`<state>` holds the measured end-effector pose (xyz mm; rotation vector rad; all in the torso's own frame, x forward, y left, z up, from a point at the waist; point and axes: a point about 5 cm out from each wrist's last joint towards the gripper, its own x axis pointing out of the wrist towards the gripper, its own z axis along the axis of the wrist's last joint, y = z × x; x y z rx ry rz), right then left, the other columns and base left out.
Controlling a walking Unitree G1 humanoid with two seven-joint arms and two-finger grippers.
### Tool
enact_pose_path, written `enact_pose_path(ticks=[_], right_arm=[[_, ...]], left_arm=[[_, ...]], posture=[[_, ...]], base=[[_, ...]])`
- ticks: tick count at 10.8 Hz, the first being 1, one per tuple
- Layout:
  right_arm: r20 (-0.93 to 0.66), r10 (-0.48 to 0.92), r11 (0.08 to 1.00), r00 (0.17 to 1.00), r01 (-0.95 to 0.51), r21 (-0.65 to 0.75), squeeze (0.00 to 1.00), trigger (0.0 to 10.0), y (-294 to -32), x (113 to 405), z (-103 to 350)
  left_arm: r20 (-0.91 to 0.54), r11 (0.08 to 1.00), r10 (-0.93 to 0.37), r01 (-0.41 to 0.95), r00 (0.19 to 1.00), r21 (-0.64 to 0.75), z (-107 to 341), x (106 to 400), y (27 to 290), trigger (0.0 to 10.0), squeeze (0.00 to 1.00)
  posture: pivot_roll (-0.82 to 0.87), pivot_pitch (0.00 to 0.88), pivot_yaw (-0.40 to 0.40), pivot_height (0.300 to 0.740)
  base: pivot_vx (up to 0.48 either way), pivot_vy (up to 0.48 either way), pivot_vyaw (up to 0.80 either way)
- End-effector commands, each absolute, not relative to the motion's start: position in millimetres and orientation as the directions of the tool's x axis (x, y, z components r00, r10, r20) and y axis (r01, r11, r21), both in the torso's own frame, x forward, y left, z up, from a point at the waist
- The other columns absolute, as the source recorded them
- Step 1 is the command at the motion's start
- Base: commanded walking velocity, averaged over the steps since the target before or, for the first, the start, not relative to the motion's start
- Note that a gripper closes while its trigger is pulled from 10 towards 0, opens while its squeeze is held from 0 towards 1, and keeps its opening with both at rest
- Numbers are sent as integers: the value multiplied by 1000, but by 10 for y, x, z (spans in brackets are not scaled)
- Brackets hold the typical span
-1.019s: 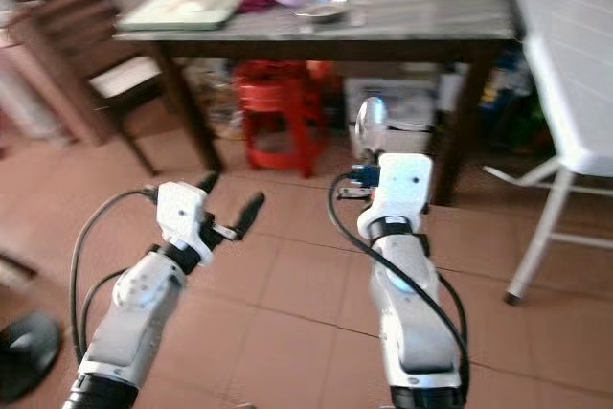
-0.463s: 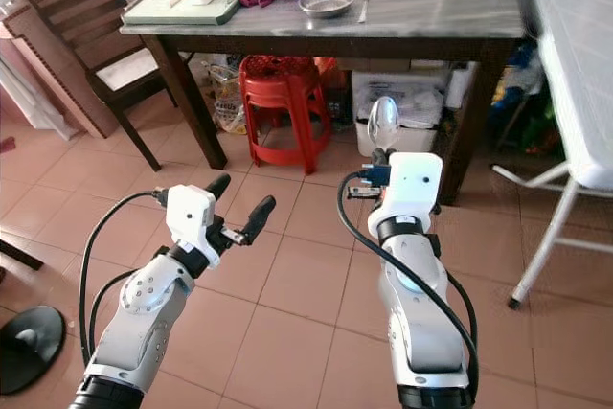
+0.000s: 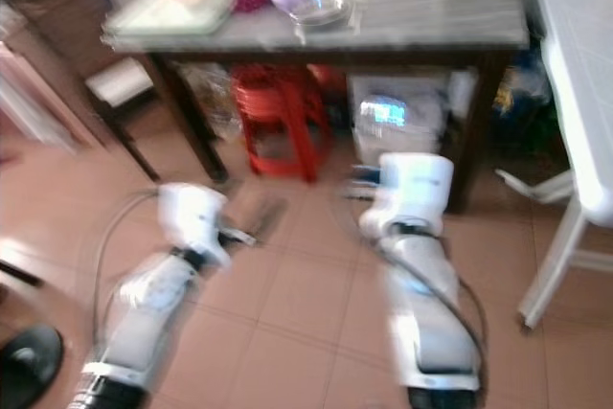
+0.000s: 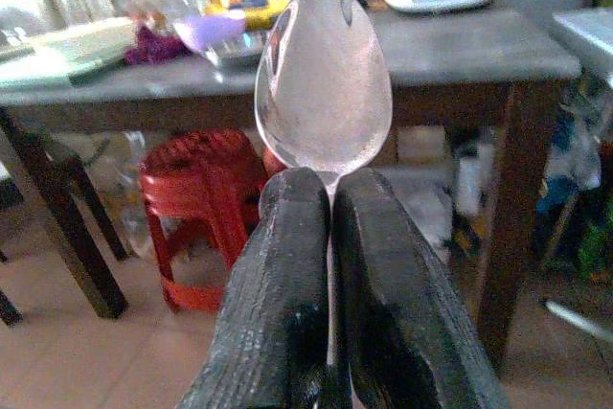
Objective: Setting the table
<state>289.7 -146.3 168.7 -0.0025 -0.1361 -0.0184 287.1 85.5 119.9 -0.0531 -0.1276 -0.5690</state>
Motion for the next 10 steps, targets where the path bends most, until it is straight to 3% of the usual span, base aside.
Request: enact_pose_path(ticks=[1, 10], right_arm=[[169, 28, 999, 985, -30, 13, 0, 10000, -1319, 2892, 1764], [176, 13, 1000, 984, -16, 15, 0, 10000, -1350, 2917, 1767]], left_arm=[[121, 864, -500, 503, 857, 9, 1192, 2889, 1018, 10000, 0], [122, 867, -496, 499, 860, 7, 1185, 2937, 971, 10000, 0]], posture=[[-118, 101, 150, 740], [-128, 70, 140, 740]], base=[[398, 0, 0], [423, 0, 0]])
